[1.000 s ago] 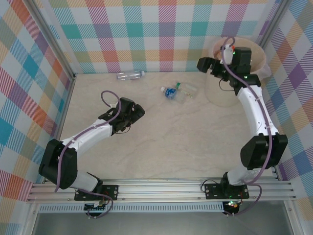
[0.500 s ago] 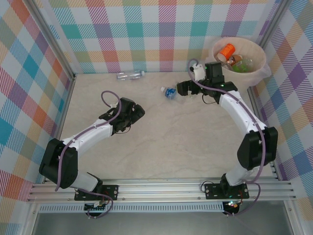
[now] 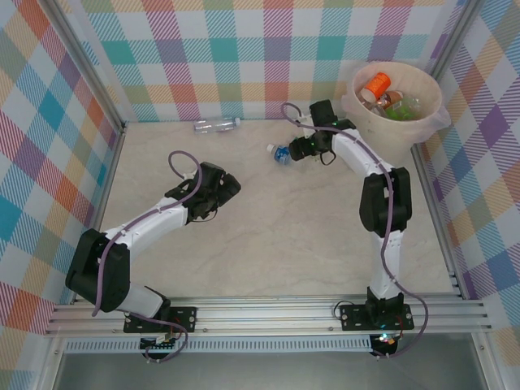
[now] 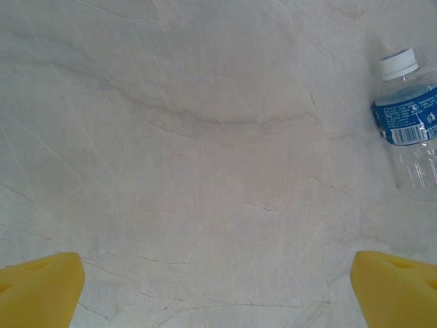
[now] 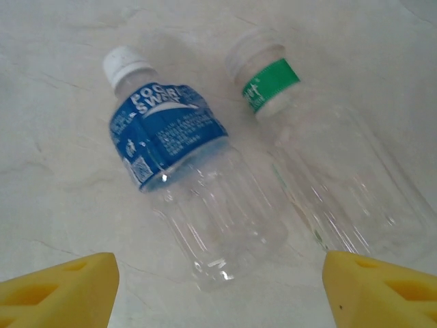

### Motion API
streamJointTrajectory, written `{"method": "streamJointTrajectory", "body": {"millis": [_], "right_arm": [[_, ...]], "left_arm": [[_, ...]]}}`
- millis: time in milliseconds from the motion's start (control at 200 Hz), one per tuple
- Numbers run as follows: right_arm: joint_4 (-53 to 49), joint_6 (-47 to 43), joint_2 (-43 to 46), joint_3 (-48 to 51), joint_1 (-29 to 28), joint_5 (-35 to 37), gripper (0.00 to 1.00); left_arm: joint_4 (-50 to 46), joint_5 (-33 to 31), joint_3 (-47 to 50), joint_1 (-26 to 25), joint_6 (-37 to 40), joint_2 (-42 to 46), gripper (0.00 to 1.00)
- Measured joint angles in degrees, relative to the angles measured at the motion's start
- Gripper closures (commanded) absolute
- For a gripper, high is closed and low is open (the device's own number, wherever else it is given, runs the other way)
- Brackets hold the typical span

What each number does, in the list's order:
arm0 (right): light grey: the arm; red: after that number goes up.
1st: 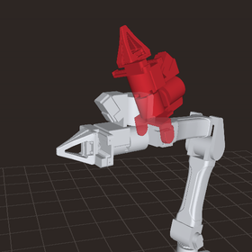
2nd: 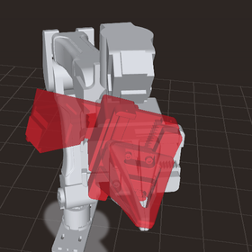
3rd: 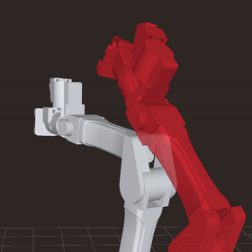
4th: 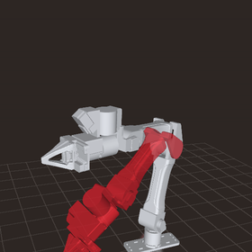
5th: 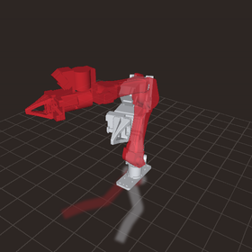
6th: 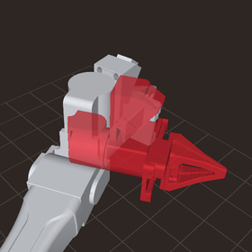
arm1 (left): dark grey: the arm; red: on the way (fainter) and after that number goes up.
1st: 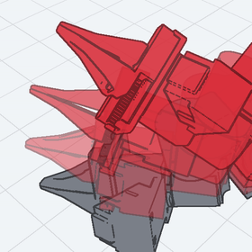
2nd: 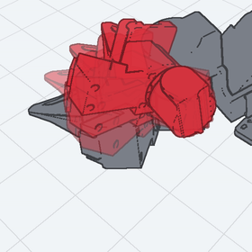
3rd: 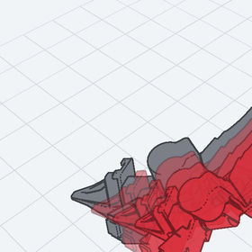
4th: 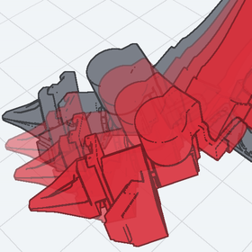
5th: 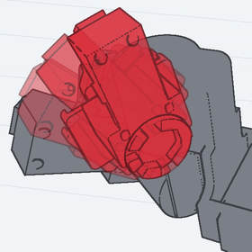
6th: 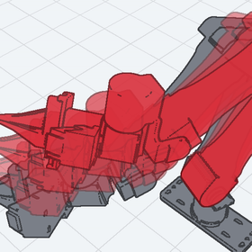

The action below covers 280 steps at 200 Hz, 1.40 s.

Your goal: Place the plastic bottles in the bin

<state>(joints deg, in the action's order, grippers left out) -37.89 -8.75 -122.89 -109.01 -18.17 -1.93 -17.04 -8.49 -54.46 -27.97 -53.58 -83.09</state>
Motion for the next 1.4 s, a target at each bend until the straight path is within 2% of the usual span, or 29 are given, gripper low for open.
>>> {"method": "streamJointTrajectory", "body": {"millis": [210, 625, 880, 1155, 1270, 1400], "right_arm": [[-3.15, -1.99, -6.05, -7.08, -0.72, -3.52, 0.21], [-10.23, -5.7, -17.57, -16.61, -4.04, -1.03, 0.2], [-12.13, -6.36, -18.1, -17.25, -6.69, 2.08, 0.26], [-12.2, -2.38, -18.29, -18.03, -7.52, 5.86, 0.43], [-10.62, -2.21, -15.08, -13.18, -7.52, 6.45, 0.47], [-8.68, -2.19, -6.99, -5.38, -7.52, 7.13, 0.5]], "left_arm": [[-0.79, -0.04, 0.0, 0.0, 0.0, -0.35, 0.0], [-0.81, -0.07, 0.0, 0.0, 0.02, -1.84, 0.0], [-0.76, 0.04, 0.0, 0.0, 0.02, -2.75, 0.0], [-0.57, 0.5, 0.0, 0.0, 0.59, -2.8, 0.0], [-0.52, 0.59, 0.0, 0.0, 1.46, -2.78, 0.0], [0.07, 1.31, 0.0, 0.0, 3.1, -2.34, 0.0]]}}
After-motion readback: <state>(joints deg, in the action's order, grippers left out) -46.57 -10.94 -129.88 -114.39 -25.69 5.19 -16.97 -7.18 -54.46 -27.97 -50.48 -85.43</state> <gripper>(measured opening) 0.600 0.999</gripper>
